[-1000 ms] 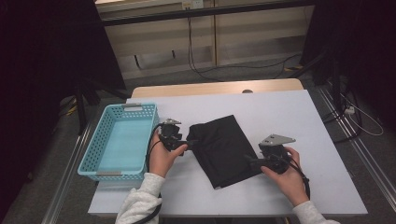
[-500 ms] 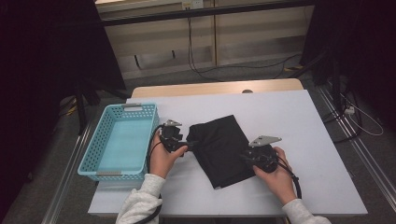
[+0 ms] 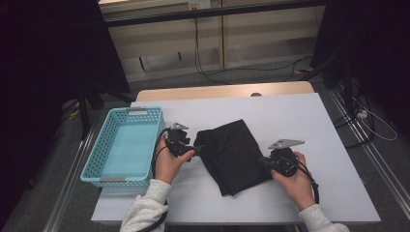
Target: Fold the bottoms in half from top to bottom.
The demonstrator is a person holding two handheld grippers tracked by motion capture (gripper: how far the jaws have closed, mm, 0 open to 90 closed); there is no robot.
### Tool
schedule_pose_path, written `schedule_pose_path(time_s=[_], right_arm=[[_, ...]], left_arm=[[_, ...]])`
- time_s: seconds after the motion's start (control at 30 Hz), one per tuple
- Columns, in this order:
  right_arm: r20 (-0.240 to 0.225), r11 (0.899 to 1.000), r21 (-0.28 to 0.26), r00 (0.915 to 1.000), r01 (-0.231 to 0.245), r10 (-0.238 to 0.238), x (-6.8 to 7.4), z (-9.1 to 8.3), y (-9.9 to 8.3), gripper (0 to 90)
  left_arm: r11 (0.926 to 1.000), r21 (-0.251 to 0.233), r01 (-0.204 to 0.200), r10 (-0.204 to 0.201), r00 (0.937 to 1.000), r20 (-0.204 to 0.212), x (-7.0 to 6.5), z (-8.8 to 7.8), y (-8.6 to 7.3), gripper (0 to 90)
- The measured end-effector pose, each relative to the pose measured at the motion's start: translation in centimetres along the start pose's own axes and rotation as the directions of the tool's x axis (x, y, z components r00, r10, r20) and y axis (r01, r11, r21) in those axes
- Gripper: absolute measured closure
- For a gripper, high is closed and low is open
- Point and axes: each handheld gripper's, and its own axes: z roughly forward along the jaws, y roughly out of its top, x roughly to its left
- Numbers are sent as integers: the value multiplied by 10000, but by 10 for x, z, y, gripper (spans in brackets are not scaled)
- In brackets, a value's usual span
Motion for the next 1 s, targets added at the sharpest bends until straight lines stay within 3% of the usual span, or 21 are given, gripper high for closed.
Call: schedule_pose_path(time_s=[0.1,0.13,0.23,0.3,0.37,0.43,0.5,0.73,1.0], right_arm=[[74,9998,38,9997,211,-211,0,2,-3,793],[-6,9996,-68,9997,259,-259,0,3,-5,743],[421,9989,-390,9988,247,-231,-1,1,-5,526],[697,9980,-630,9976,15,29,-3,-1,-4,451],[626,9995,-260,9978,-198,214,-5,5,-7,417],[424,9973,-588,9980,-442,467,-5,11,-14,359],[617,9976,-650,9977,-225,265,0,11,-16,362],[775,9966,-662,9955,-496,547,8,10,-19,435],[604,9961,-667,9963,-578,618,12,9,-20,584]], left_arm=[[10000,62,48,-48,10000,3,0,1,-1,202],[10000,45,55,-55,10000,-17,0,2,-1,202],[10000,25,20,-20,10000,-8,-1,1,0,200],[10000,19,10,-10,10000,-17,-1,1,0,196],[9999,137,21,-20,10000,-47,0,2,-1,187],[9996,270,47,-46,10000,-50,0,2,-1,179],[9997,248,46,-46,10000,-40,0,1,-1,172],[9998,172,85,-84,10000,-18,0,-1,0,161],[9997,199,168,-168,9999,-3,-1,1,1,143]])
